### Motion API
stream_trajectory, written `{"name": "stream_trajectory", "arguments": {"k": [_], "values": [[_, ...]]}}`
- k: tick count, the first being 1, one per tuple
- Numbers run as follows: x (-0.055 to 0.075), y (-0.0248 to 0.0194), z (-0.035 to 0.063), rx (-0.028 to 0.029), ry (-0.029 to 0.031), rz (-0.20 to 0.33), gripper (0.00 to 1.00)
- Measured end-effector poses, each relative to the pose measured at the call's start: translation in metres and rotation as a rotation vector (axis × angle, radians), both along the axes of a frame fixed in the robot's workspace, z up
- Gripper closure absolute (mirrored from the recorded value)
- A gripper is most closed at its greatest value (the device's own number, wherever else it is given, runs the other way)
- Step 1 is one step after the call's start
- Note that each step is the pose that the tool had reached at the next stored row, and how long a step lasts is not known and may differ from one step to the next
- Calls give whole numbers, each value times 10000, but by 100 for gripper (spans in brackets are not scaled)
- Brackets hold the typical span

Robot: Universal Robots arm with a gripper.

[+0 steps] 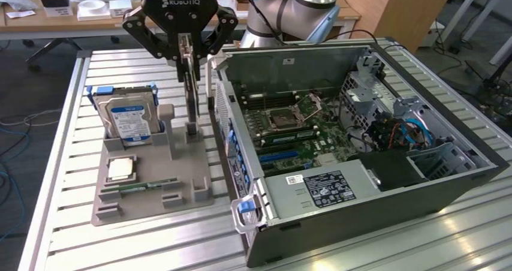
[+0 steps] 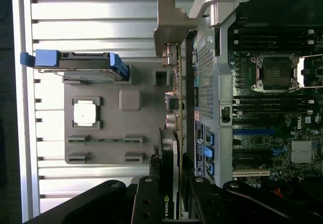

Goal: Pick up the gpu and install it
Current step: 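Pick up the gpu and move the gpu toward the slot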

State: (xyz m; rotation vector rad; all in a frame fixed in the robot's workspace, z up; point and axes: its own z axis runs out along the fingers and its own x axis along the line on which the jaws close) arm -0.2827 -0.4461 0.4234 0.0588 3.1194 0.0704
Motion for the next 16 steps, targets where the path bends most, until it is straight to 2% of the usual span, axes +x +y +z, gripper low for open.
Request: {"name": "stream_trajectory", "arguments": {"k": [16], "values": [[0,0,39,-1,1,0,73]]}}
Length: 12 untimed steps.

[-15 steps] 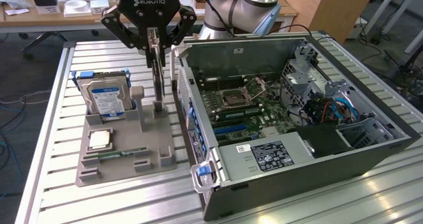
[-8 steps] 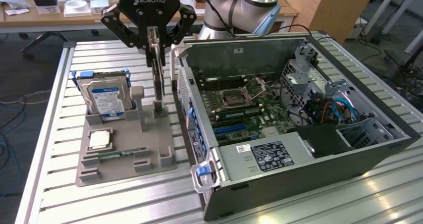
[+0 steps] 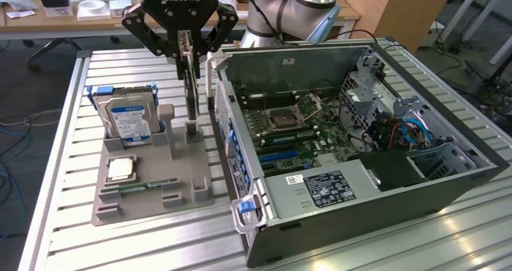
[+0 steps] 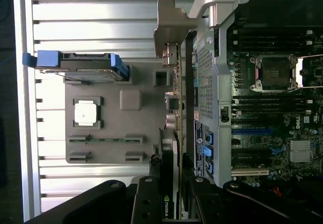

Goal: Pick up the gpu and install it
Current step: 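Pick up the gpu and move the gpu toward the slot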

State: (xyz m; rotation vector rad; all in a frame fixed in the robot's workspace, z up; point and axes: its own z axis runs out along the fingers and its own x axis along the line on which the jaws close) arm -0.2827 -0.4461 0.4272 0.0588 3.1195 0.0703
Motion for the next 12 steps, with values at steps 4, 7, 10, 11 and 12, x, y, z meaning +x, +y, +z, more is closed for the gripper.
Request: {"name": "stream_trajectory", "arguments": {"k": [4,7,10,11,12], "values": [[0,0,0,1,0,0,73],[12,0,0,0,0,1,73],[39,0,0,4,1,0,73],[54,0,0,6,1,0,73],[70,0,0,8,0,0,73]]}}
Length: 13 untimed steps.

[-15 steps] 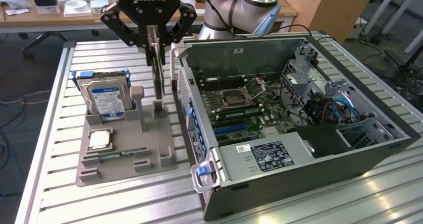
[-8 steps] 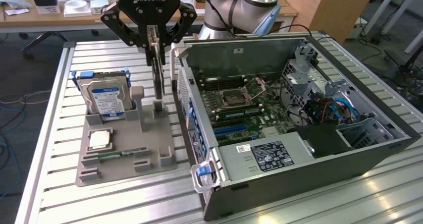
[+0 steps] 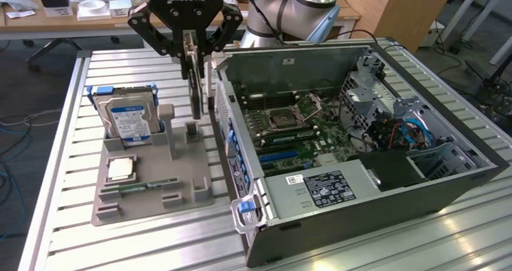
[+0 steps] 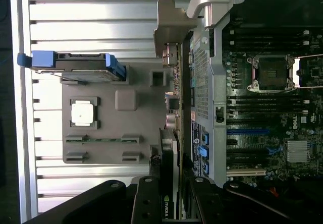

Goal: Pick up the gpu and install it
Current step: 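Pick up the gpu and move the gpu toward the slot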

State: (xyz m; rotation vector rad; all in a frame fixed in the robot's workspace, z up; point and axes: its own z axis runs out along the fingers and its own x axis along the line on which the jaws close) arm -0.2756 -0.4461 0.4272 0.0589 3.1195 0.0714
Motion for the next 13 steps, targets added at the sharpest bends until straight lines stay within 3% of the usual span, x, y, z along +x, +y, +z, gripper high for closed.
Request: {"name": "stream_trajectory", "arguments": {"k": [13], "values": [[280,0,-1,62,-1,2,73]]}}
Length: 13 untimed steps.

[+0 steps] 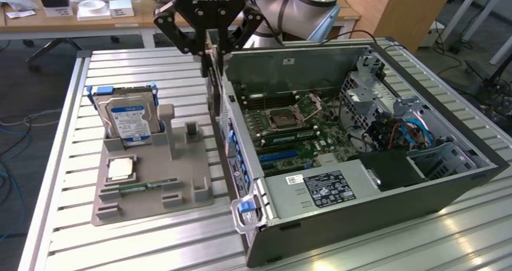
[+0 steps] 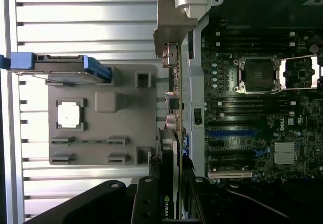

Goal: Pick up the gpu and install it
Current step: 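Pick up the gpu and move the gpu toward the slot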

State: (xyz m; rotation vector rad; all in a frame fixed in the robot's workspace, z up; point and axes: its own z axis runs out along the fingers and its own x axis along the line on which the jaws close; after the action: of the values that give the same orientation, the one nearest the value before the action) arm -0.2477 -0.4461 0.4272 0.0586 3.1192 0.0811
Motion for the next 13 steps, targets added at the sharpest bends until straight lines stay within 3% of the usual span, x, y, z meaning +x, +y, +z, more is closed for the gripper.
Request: {"name": "stream_trajectory", "arguments": {"k": [13], "values": [[393,0,1,62,2,5,73]]}}
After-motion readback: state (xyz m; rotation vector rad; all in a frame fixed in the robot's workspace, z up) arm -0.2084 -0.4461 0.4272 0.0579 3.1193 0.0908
